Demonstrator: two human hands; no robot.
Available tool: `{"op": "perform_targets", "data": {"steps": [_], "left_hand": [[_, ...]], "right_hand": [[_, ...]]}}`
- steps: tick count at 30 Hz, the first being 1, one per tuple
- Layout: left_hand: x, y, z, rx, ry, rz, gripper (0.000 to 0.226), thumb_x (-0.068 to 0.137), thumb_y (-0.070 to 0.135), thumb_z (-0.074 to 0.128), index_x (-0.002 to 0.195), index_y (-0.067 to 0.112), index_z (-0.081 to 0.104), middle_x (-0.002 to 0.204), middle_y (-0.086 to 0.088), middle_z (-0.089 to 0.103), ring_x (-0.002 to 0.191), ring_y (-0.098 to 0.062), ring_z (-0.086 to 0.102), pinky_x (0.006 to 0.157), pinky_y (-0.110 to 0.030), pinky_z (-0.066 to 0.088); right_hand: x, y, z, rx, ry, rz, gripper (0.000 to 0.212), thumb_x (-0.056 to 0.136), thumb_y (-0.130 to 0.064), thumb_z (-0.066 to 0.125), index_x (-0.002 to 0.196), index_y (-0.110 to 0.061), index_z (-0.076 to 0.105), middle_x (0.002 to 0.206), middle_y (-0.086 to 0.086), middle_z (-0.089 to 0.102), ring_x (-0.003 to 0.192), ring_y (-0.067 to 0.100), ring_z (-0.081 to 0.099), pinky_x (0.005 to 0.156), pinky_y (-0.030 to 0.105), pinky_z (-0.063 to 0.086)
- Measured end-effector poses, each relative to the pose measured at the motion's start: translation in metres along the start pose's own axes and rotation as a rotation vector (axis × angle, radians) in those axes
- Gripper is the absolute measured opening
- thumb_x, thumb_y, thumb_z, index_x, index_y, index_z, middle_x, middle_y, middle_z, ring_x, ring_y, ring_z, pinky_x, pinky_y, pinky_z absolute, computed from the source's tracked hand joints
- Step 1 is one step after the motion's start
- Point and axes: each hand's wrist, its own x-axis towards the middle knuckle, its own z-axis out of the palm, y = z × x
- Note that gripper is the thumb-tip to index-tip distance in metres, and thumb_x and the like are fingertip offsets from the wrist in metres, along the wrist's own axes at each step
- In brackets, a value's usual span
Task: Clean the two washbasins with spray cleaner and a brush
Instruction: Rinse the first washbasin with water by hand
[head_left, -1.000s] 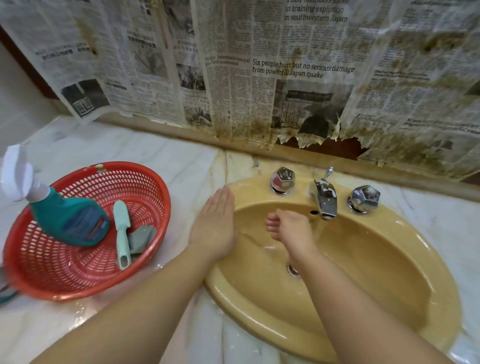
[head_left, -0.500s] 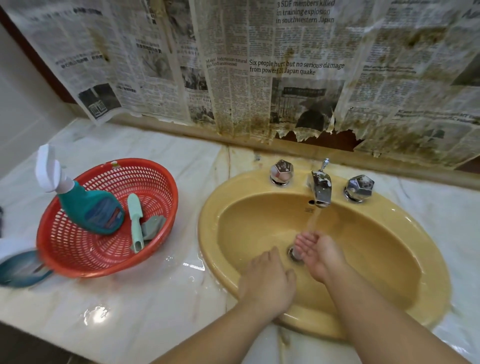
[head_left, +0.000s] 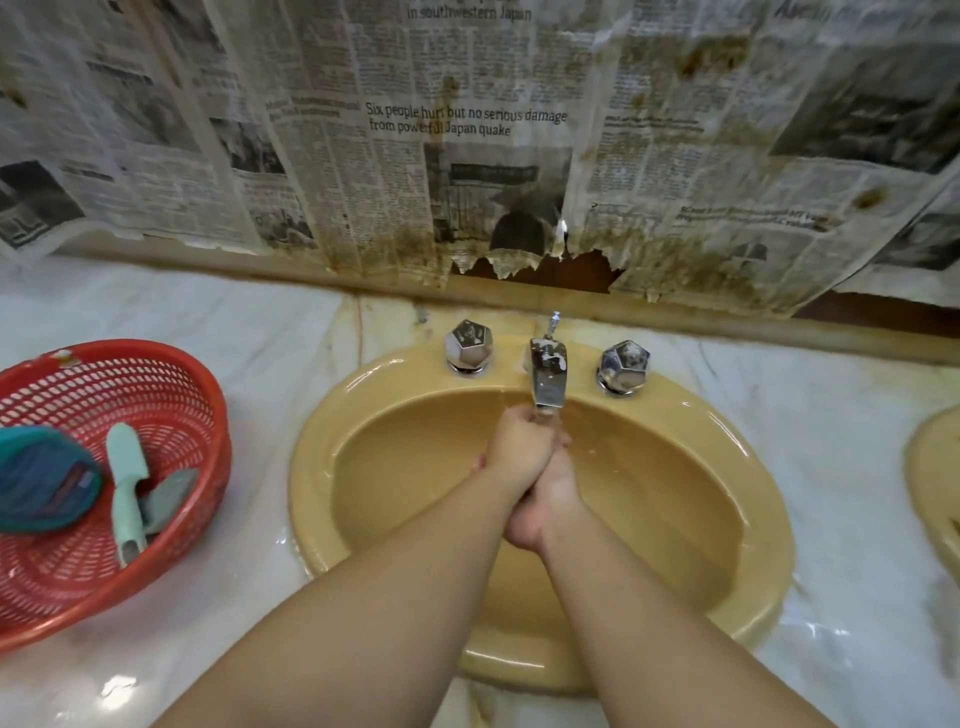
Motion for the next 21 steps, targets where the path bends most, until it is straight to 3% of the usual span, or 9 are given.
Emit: {"op": "perform_targets", "data": {"steps": [3,6,8,9,10,12,14,18,21], "left_hand": [[-0.003,-0.001,0.002,0.331,-0.15,0.015,0.057,0.093,0.052,0.035,0.132,0.019,0.061,0.136,-0.009,0.06,0.133,-0.03,0.051,0.101,-0.037,0.036],[-0.007,-0.019,-0.009,0.671,-0.316,0.277,0.055,0.108,0.049,0.023,0.154,0.026,0.042,0.16,-0.001,0.04,0.15,-0.021,0.027,0.114,-0.024,0.015],[-0.014,-0.032,-0.027,0.679,-0.372,0.424,0.044,0.11,0.04,0.03,0.149,0.031,0.049,0.155,0.004,0.048,0.146,-0.014,0.034,0.112,-0.021,0.018],[-0.02,-0.035,-0.038,0.646,-0.335,0.475,0.033,0.109,0.037,0.038,0.126,0.039,0.066,0.131,0.009,0.067,0.127,-0.009,0.053,0.106,-0.025,0.033],[-0.021,-0.038,-0.049,0.6,-0.262,0.5,0.028,0.105,0.035,0.047,0.093,0.042,0.071,0.093,0.015,0.073,0.094,-0.004,0.062,0.085,-0.027,0.043],[-0.017,-0.043,-0.07,0.559,-0.097,0.487,0.036,0.098,0.034,0.059,0.062,0.038,0.058,0.055,0.013,0.053,0.057,-0.004,0.046,0.059,-0.028,0.036],[-0.015,-0.038,-0.092,0.574,0.061,0.483,0.032,0.093,0.038,0.061,0.062,0.031,0.056,0.055,0.01,0.051,0.057,-0.009,0.047,0.057,-0.031,0.04],[-0.001,-0.021,-0.137,0.689,0.253,0.656,0.008,0.089,0.029,0.065,0.084,0.024,0.065,0.086,0.009,0.061,0.086,-0.015,0.058,0.08,-0.037,0.049],[0.022,-0.009,-0.165,0.853,0.449,0.687,0.026,0.083,0.034,0.066,0.104,0.019,0.066,0.104,0.002,0.06,0.103,-0.023,0.056,0.09,-0.041,0.047]], "right_hand": [[0.008,-0.01,-0.002,0.06,-0.009,0.004,0.042,0.09,-0.064,0.043,0.091,-0.028,0.063,0.085,0.004,0.059,0.076,0.02,0.051,0.073,0.031,0.039],[0.013,-0.016,-0.006,0.035,0.02,-0.108,0.048,0.102,-0.055,0.02,0.094,-0.023,0.055,0.086,0.008,0.055,0.08,0.018,0.051,0.071,0.027,0.037],[0.015,-0.022,-0.009,-0.016,0.044,-0.082,0.047,0.106,-0.042,0.028,0.085,-0.012,0.057,0.075,0.01,0.06,0.072,0.02,0.055,0.07,0.028,0.043],[0.015,-0.023,-0.012,-0.02,0.054,-0.063,0.044,0.106,-0.035,0.034,0.081,-0.009,0.059,0.071,0.01,0.063,0.07,0.021,0.058,0.071,0.03,0.047],[0.017,-0.023,-0.015,-0.013,0.055,-0.047,0.039,0.105,-0.027,0.038,0.081,-0.006,0.061,0.07,0.01,0.065,0.07,0.021,0.06,0.073,0.031,0.05],[0.019,-0.022,-0.019,0.033,0.046,-0.041,0.032,0.106,-0.02,0.042,0.092,-0.003,0.065,0.08,0.011,0.067,0.079,0.021,0.064,0.078,0.031,0.053],[0.021,-0.018,-0.017,0.127,0.027,-0.055,0.03,0.109,-0.02,0.041,0.112,0.0,0.063,0.095,0.011,0.066,0.089,0.019,0.065,0.076,0.029,0.054],[0.019,0.001,0.007,0.226,-0.053,-0.073,0.026,0.108,-0.018,0.045,0.125,0.0,0.053,0.1,0.011,0.064,0.091,0.02,0.066,0.074,0.026,0.06],[0.012,0.02,0.045,0.218,-0.13,-0.067,0.026,0.108,-0.009,0.041,0.122,0.005,0.058,0.101,0.015,0.066,0.089,0.023,0.069,0.067,0.028,0.062]]}}
